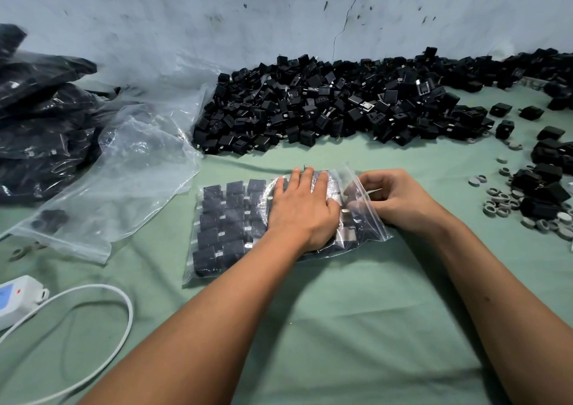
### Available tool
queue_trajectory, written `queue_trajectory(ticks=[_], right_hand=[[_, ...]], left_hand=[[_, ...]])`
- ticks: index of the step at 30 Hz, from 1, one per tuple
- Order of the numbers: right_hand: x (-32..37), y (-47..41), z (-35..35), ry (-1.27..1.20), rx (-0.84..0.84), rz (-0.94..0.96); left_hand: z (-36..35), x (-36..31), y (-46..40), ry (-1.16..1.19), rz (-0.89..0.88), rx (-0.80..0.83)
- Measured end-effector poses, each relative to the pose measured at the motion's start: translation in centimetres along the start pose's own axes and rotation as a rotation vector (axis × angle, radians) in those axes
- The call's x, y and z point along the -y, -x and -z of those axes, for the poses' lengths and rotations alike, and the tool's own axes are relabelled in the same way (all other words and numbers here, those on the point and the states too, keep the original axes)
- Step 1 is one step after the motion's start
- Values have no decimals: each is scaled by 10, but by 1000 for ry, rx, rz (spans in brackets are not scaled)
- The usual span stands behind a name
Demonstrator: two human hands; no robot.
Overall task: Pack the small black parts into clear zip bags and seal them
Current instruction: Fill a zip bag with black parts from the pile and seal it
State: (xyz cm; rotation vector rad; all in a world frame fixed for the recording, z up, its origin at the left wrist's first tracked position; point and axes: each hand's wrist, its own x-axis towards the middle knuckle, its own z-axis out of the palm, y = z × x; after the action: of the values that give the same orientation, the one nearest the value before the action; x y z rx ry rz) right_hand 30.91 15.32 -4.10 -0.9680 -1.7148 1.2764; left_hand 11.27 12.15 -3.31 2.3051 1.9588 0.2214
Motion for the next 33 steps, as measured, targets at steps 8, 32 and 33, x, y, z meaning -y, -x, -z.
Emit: queue_trajectory(ticks=[8, 32, 33], right_hand=[[0, 0, 8, 32, 12, -97], [-5, -3, 17, 15, 3, -150], [-5, -3, 17, 24, -10, -157]], left_hand=[[3, 0, -2, -34, 1, 75], [-11, -20, -7, -25, 100, 4], [-11, -20, -7, -28, 100, 0]])
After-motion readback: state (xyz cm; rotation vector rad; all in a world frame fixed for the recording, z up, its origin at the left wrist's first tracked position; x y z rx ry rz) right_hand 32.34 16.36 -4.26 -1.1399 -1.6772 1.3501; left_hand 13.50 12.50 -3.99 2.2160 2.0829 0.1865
